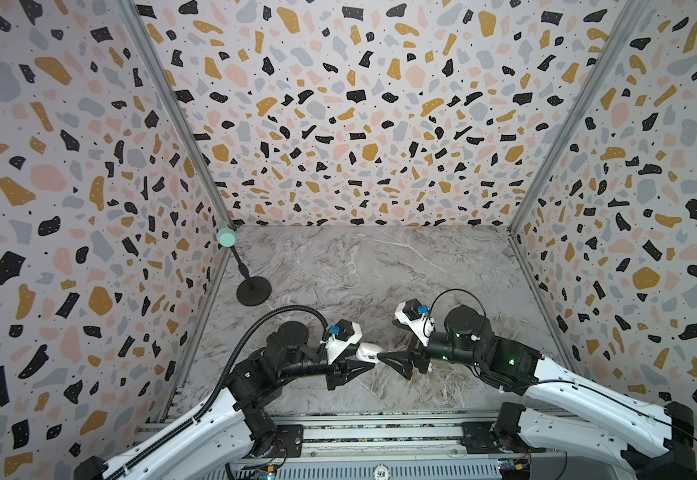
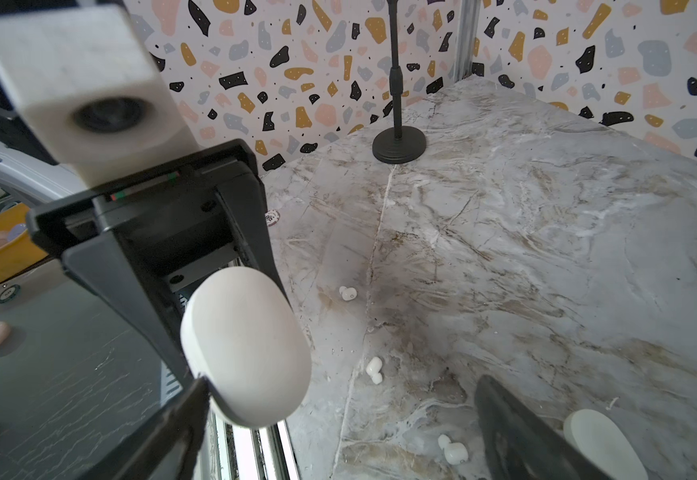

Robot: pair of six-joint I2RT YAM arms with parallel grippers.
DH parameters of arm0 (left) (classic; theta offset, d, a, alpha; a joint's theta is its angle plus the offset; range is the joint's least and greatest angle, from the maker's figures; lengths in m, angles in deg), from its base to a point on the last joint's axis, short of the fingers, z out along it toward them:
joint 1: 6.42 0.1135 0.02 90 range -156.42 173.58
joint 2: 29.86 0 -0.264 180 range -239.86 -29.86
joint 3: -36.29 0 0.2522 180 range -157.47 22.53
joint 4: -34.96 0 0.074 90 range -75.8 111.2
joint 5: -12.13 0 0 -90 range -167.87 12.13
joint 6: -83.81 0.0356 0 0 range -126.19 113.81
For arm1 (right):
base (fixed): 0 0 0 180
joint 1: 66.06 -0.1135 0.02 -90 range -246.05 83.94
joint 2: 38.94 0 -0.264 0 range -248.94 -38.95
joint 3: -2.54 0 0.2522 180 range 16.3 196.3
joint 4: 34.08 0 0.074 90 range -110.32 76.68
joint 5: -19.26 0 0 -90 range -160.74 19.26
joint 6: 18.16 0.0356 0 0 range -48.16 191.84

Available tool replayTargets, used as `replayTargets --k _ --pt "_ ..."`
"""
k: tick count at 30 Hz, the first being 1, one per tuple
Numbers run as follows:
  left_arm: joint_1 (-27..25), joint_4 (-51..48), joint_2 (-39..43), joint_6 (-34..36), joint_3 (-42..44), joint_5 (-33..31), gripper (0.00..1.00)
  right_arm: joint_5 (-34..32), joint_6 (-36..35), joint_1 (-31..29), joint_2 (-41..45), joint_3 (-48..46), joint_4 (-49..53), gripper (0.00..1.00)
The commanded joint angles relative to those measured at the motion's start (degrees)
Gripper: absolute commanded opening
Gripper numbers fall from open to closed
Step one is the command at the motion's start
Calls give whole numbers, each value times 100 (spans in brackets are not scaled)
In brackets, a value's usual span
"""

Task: Insert the wireless bluetooth earbuds into the charging case
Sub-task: 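Pull the case lid open with the left gripper while the right holds the case, then push the lid farther open with the left gripper against the held case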

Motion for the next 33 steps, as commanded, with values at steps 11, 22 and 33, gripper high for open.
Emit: replayTargets --k 11,22,33 --pt "-25 299 28 48 35 315 0 -392 105 124 40 49 -73 99" --pt "-29 301 -24 59 22 324 0 -306 154 205 -2 85 -54 98" --pt "-22 302 -33 62 26 333 0 -258 126 239 -46 113 -36 97"
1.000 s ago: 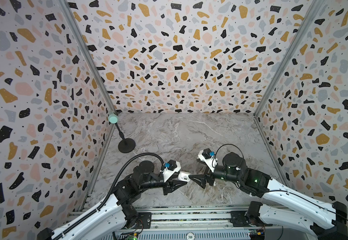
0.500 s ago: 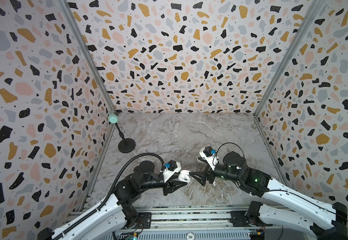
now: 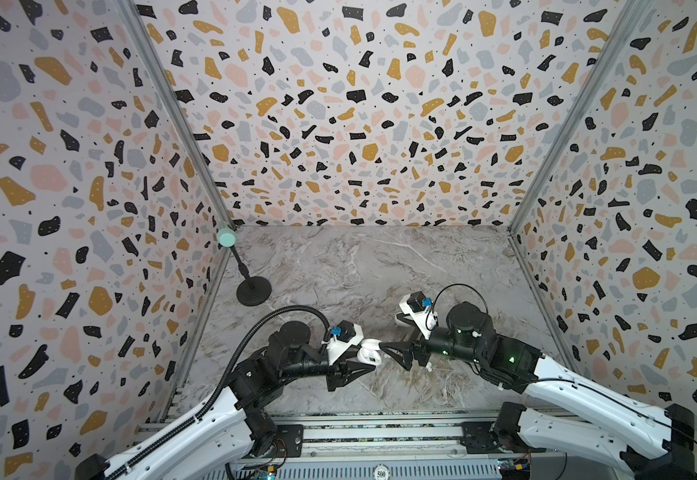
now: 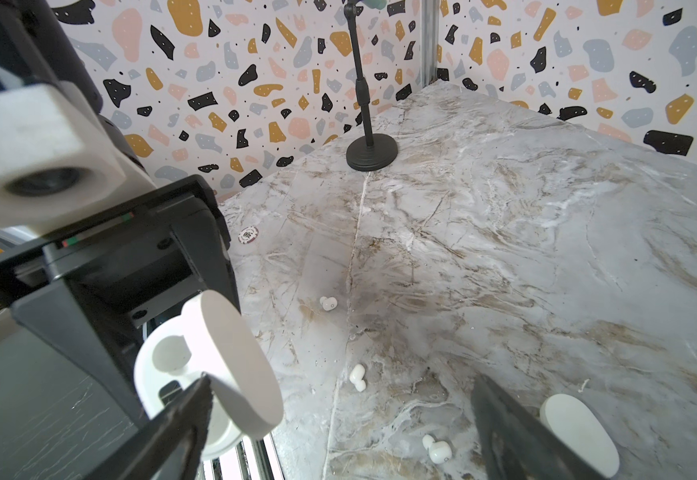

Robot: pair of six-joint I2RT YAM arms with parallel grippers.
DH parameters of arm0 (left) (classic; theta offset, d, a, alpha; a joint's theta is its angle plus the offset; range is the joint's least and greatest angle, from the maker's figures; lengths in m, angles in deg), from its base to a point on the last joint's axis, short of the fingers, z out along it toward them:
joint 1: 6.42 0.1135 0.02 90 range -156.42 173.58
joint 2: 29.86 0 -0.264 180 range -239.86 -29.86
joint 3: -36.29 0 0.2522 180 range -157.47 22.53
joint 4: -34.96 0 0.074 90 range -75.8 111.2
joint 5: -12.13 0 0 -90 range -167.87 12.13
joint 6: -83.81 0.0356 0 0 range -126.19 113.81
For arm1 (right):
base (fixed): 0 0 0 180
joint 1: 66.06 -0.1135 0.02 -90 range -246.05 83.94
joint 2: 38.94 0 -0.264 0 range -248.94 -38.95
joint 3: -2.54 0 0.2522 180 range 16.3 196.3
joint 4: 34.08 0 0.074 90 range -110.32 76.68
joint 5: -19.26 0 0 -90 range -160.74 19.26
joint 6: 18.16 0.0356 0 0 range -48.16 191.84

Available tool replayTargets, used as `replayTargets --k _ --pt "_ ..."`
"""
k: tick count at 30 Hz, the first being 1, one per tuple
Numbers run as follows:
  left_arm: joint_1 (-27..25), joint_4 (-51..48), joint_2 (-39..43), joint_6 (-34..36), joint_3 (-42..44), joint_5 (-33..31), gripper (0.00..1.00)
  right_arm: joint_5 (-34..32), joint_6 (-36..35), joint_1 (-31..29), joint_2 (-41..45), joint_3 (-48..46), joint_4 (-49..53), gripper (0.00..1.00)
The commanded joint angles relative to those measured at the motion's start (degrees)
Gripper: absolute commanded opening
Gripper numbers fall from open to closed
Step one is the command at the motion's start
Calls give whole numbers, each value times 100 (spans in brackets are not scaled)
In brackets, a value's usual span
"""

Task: Insert the wireless bluetooth earbuds into the charging case
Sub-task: 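Push the lid farther open with the left gripper against the held case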

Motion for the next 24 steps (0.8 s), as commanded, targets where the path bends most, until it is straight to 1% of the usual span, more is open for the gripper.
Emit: replayTargets --k 1,13,19,24 --pt "-25 341 22 64 11 231 0 -88 -6 62 -16 116 31 97" --pt "-23 339 40 62 15 232 0 26 15 128 -108 116 31 96" --pt "-20 348 38 69 11 239 0 263 10 128 -180 111 -19 95" --pt "-26 345 48 68 11 237 0 252 2 132 -227 106 5 95"
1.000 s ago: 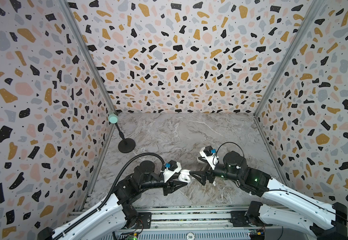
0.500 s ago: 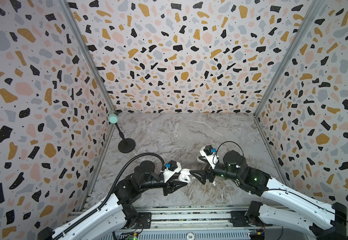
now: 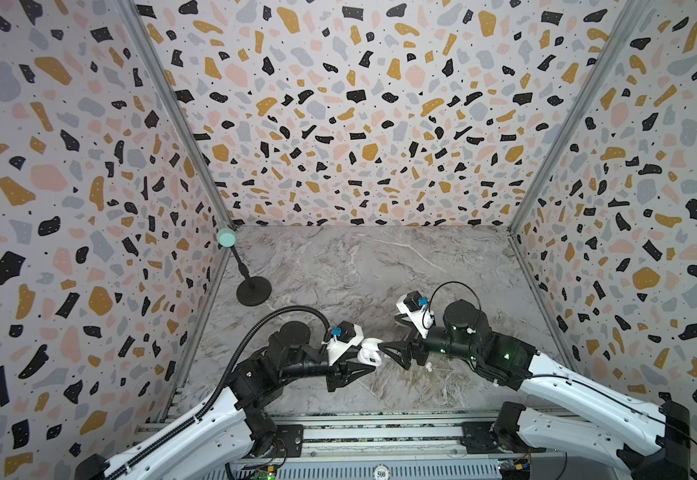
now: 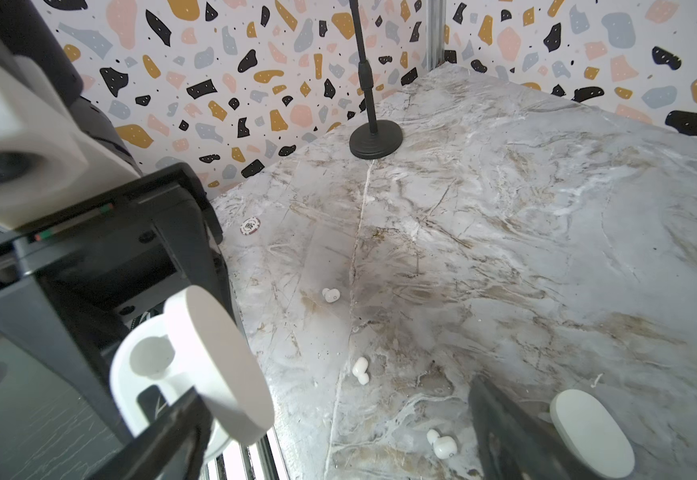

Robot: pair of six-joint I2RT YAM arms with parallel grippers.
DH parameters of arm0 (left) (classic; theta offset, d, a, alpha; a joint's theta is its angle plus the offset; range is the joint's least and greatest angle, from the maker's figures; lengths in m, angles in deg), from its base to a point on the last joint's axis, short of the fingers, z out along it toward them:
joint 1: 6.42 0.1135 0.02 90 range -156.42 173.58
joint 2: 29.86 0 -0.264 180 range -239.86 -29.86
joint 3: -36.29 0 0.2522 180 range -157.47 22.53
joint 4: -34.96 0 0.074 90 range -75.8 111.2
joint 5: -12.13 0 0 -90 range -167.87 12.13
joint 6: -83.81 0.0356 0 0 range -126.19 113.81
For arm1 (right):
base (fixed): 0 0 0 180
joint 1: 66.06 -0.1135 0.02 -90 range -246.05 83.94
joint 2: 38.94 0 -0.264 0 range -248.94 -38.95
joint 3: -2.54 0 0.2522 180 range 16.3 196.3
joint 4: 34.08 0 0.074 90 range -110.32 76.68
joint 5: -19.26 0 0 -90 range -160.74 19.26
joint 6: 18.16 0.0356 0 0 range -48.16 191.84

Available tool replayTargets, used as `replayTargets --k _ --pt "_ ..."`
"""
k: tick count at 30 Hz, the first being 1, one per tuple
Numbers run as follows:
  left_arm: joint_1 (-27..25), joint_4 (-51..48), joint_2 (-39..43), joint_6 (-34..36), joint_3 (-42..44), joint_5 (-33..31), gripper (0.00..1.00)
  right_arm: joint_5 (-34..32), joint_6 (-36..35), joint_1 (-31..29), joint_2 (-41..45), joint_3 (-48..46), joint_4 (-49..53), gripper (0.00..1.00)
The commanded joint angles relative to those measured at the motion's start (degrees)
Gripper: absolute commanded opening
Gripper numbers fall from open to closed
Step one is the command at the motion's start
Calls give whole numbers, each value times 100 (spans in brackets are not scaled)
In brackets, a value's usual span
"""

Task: Insert the wireless bluetooth earbuds into the charging case
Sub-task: 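Push the lid farther open with the left gripper against the held case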

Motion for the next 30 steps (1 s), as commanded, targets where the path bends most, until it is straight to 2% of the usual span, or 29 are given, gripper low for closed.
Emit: replayTargets --k 1,7,20,24,30 --pt "-17 334 47 60 9 189 0 11 -13 23 1 104 -6 95" --pt "-22 346 35 56 20 223 0 134 -10 23 -22 101 -86 91" --pt "-24 370 -2 9 44 311 0 513 -65 5 -212 216 -358 56" --pt "-22 388 -3 -10 53 327 0 623 -62 -21 -248 251 -406 48" --pt "-21 396 -7 -15 53 329 0 719 -105 -143 -307 288 -460 41"
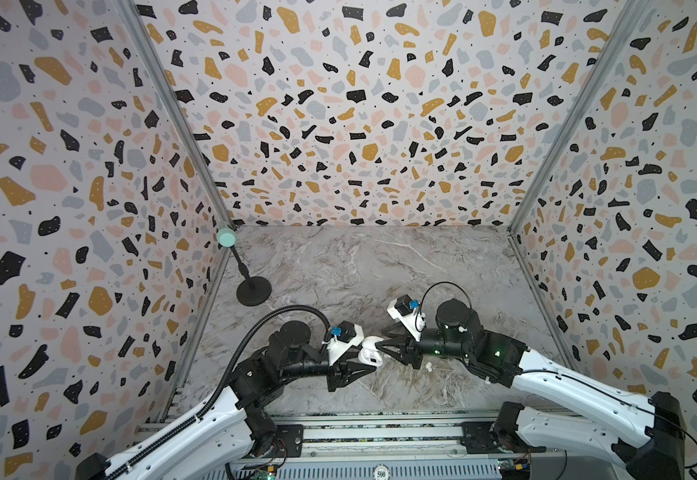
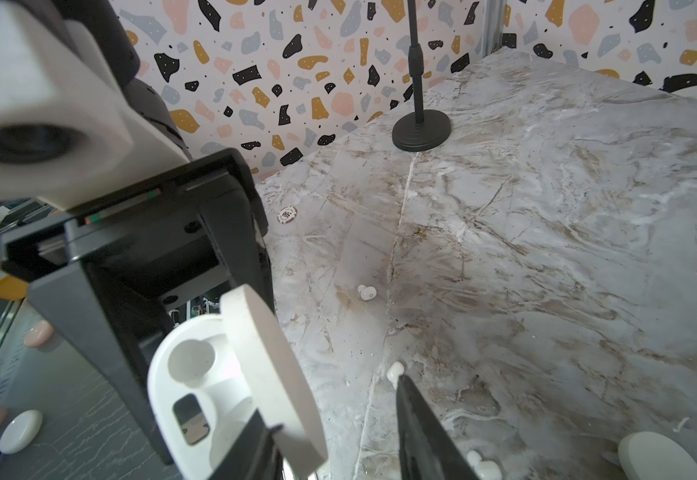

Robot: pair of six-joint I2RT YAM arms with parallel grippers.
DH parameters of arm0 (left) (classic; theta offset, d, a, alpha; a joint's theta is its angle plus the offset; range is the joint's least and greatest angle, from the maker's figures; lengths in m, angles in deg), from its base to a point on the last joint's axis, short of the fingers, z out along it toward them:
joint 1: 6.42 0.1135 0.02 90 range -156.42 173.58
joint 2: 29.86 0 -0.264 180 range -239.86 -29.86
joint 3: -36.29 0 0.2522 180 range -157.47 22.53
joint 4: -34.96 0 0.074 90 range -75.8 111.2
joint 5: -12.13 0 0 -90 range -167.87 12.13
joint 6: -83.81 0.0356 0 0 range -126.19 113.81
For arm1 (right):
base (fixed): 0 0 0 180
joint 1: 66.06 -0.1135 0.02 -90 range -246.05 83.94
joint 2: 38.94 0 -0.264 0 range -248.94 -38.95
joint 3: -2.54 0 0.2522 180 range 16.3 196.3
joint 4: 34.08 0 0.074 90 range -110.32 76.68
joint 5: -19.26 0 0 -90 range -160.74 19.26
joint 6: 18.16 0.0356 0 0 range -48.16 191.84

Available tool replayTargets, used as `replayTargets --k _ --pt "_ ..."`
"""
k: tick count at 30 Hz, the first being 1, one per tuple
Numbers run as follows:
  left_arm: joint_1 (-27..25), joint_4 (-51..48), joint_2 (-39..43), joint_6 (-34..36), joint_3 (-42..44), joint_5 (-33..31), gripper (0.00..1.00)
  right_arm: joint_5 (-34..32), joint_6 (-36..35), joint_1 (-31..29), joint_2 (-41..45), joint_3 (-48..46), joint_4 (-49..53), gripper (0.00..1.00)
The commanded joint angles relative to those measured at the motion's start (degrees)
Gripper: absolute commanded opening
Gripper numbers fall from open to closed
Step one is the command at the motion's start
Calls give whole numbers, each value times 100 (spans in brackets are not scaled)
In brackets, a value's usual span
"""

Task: Insert the wireless bluetooth earbuds into the charging case
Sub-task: 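Push the lid farther open with the left gripper against the held case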

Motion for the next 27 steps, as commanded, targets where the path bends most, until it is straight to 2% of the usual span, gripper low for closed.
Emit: replayTargets --k 1,27 --pt "-19 322 35 -7 43 229 0 68 -81 -49 -18 267 -160 40" --pt "-20 357 -5 -47 60 248 0 277 -129 -161 -81 266 -302 10"
